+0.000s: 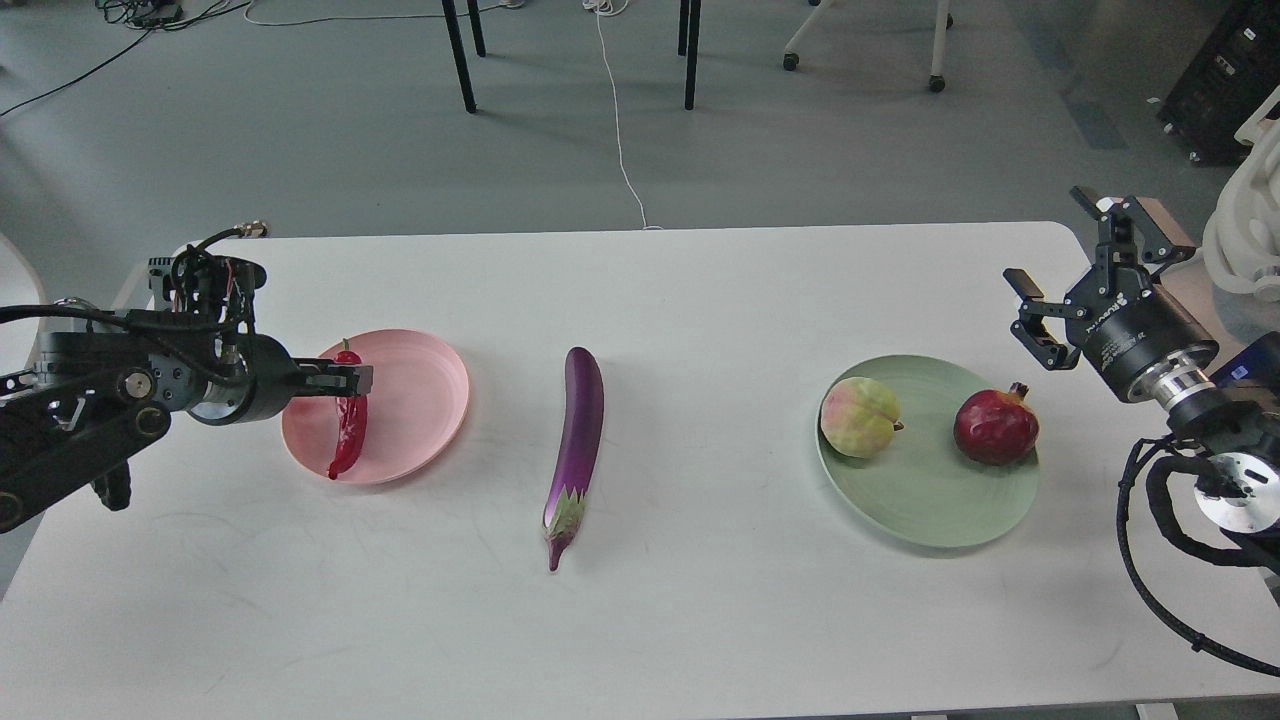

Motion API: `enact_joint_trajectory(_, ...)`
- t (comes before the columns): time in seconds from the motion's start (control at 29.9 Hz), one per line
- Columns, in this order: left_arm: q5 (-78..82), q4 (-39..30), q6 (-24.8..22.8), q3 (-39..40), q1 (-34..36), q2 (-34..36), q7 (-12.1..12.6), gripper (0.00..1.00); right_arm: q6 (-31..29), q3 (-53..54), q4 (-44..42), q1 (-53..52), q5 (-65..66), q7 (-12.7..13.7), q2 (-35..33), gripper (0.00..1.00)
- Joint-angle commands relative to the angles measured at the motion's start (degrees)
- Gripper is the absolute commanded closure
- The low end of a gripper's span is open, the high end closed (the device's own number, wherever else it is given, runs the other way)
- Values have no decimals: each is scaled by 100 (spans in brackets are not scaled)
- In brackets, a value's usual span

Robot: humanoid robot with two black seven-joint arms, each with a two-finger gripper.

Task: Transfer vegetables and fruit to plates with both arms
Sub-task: 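Move the left gripper to the purple eggplant and grasp it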

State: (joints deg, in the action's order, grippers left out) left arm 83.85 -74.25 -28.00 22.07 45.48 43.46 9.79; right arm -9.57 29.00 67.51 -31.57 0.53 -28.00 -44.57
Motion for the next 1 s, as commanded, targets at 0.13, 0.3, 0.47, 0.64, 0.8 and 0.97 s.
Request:
enact_joint_trajectory(0.13,-53,-529,0,325,-4,-803,128,0,8,0,-1,1,0,0,1,2)
enact_joint_trajectory(0.3,17,-555,0,281,-39,-1366,523,0,8,0,-9,1,0,0,-8,2)
enact_joint_trajectory(0.47,342,-467,0,-17,-75,-1647,550,0,8,0,-9,1,0,0,-8,2)
enact_joint_trajectory(0.64,826,-125,0,-203,-83,-1788,532,0,8,0,-9,19,0,0,-17,2)
enact_joint_trajectory(0.8,826,-107,32,-203,-92,-1902,532,0,8,9,-9,36,0,0,-17,2)
enact_joint_trajectory(0.97,826,-89,32,-203,-83,-2192,567,1,8,9,-18,45,0,0,-17,2)
